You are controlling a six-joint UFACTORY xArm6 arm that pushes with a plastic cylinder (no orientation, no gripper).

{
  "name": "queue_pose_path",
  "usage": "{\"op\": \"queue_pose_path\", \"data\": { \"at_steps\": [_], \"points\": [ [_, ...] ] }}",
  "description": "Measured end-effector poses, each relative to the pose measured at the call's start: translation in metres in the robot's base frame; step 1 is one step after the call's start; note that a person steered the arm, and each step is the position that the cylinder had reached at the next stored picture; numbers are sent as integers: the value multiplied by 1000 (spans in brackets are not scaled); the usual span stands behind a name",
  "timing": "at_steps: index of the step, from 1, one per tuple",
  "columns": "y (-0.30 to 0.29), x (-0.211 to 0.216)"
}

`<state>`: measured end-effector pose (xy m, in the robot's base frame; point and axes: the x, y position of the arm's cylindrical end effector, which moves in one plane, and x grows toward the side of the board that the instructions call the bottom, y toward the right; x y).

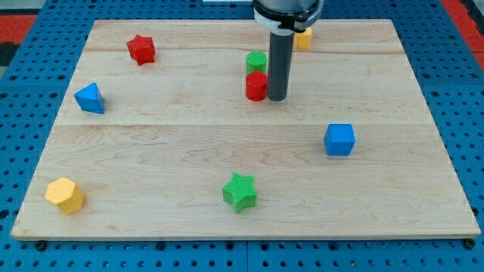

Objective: Slide the blue cube to the left side of the green circle

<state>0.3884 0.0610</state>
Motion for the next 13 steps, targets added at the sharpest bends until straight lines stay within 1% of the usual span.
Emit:
{"op": "queue_pose_path", "data": {
  "at_steps": [1,2,3,4,5,6,7,8,9,10,11,12,13],
  "points": [
    [67,9],
    [126,38],
    [133,75],
    [113,87],
    [78,88],
    [65,105],
    [78,135],
    [55,125],
    [35,94],
    [11,81],
    [21,76],
    [10,59],
    [-15,40]
  ]
}}
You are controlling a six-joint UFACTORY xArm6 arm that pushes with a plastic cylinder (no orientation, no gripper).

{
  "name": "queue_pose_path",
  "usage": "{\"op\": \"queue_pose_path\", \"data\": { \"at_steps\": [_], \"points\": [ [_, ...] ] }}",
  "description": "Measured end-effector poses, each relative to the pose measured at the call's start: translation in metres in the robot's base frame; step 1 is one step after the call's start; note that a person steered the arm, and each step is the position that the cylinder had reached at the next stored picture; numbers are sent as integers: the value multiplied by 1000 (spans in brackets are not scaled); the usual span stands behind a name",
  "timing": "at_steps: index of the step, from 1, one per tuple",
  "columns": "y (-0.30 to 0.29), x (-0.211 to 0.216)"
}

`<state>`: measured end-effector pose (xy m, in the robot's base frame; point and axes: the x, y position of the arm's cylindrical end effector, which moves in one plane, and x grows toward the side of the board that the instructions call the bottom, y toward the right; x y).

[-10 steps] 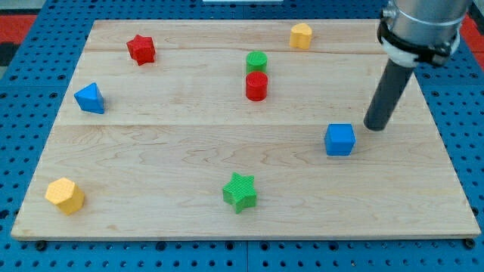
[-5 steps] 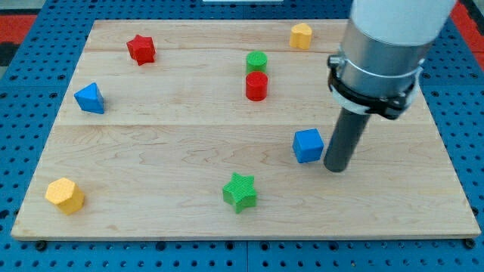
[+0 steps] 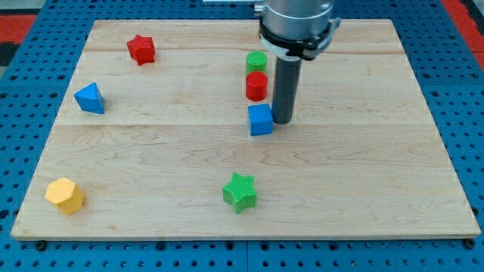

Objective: Slide the blue cube to the left side of the green circle

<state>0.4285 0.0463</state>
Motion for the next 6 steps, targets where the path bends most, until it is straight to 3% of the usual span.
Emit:
{"op": "queue_pose_path", "data": {
  "at_steps": [1,3,6],
  "points": [
    [-9,-3],
    [-15,57],
    [-75,2]
  ]
}}
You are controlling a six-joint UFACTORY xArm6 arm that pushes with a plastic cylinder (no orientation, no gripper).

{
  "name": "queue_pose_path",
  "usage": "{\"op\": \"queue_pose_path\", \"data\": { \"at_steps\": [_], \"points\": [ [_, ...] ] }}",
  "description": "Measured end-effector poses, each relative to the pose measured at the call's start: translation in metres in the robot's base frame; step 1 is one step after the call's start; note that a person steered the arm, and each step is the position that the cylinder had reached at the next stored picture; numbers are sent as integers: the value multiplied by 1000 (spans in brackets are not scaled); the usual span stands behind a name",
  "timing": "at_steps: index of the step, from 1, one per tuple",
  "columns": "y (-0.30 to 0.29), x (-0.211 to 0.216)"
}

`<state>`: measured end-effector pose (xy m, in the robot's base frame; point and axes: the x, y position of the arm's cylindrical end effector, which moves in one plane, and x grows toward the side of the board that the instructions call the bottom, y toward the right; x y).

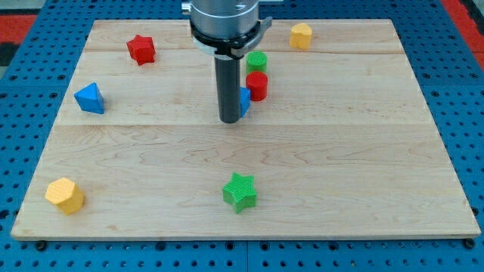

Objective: Slide the blue cube to the left side of the green circle

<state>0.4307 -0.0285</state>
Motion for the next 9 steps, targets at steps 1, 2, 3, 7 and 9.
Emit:
{"op": "queue_pose_path", "data": {
  "at_steps": [1,2,3,7,9],
  "points": [
    [-1,2],
    [9,16],
    [11,15],
    [4,-12],
    [-15,-23]
  ]
}}
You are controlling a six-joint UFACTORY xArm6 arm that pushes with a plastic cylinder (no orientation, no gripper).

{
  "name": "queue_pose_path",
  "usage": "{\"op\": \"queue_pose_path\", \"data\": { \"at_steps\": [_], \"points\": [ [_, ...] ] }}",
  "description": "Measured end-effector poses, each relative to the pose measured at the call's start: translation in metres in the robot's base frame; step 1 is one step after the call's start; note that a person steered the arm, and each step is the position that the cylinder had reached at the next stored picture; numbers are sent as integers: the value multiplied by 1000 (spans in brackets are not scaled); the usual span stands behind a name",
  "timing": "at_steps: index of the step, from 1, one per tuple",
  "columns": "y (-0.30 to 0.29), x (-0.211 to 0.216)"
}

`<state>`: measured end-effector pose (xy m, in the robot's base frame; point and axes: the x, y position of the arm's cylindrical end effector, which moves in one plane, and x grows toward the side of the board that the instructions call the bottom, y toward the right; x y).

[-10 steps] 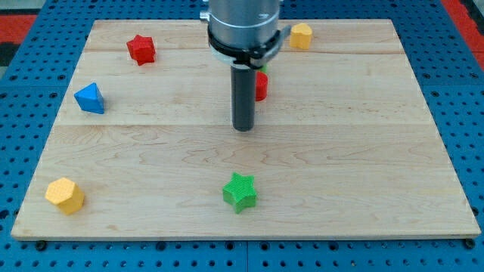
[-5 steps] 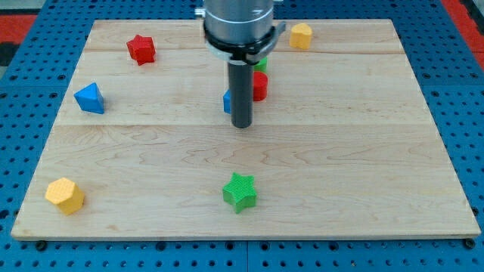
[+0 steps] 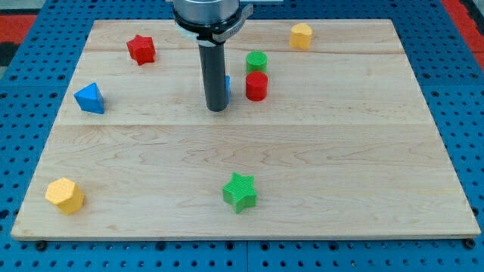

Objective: Slide the blue cube to the left side of the green circle

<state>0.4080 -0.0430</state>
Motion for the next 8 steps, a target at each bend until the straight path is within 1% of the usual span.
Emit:
{"op": "queue_pose_path", "data": {
  "at_steps": [3,5,7,8],
  "points": [
    [0,-25],
    [5,-23],
    [5,-47],
    [5,-51]
  ]
}}
